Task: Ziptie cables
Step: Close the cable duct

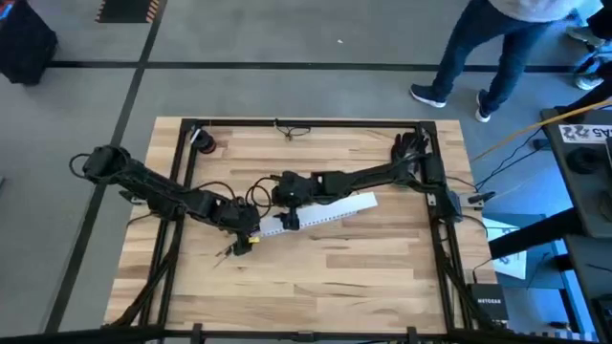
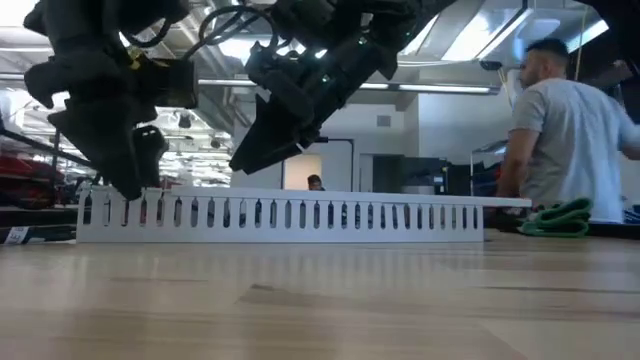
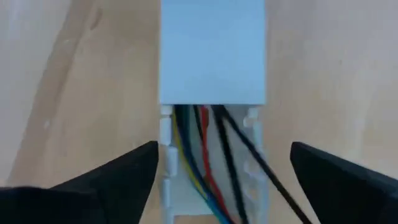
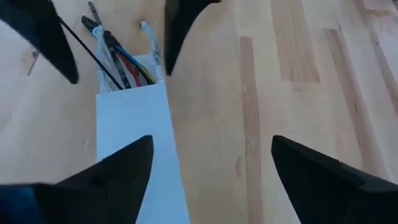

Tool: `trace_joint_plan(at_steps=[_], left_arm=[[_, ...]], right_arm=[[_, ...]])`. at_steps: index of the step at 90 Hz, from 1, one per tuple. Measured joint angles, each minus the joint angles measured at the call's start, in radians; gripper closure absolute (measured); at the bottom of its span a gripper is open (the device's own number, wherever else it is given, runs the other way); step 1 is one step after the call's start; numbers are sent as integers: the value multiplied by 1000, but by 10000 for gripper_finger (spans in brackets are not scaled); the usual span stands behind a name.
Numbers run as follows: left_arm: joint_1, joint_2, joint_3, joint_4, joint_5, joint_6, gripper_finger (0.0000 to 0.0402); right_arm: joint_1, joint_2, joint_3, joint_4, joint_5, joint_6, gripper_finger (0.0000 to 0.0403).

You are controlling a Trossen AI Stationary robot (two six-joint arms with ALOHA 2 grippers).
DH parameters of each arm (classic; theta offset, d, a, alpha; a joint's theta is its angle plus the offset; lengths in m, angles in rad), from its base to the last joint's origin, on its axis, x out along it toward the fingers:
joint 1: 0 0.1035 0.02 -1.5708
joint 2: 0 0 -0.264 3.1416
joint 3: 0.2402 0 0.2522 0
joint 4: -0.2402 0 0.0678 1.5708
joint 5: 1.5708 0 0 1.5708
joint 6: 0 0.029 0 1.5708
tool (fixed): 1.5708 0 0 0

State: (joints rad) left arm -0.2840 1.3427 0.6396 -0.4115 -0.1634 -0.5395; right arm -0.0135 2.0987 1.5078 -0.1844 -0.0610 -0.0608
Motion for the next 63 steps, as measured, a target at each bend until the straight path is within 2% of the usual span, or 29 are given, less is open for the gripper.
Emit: trace_joint_plan(at_steps=[11, 24, 46, 63], left_arm=[[0, 3, -30, 45, -5, -9, 63], [0, 3, -65, 94, -5, -29, 101], [1, 3, -68, 110, -31, -3, 158], [2, 3, -68, 120, -50, -7, 166]], right_arm=[[0, 0, 0, -4, -37, 0, 84], [0, 0, 0, -9, -58, 0, 84], [8, -23, 0, -55, -38, 0, 84], [22, -39, 1, -122, -43, 10, 84]])
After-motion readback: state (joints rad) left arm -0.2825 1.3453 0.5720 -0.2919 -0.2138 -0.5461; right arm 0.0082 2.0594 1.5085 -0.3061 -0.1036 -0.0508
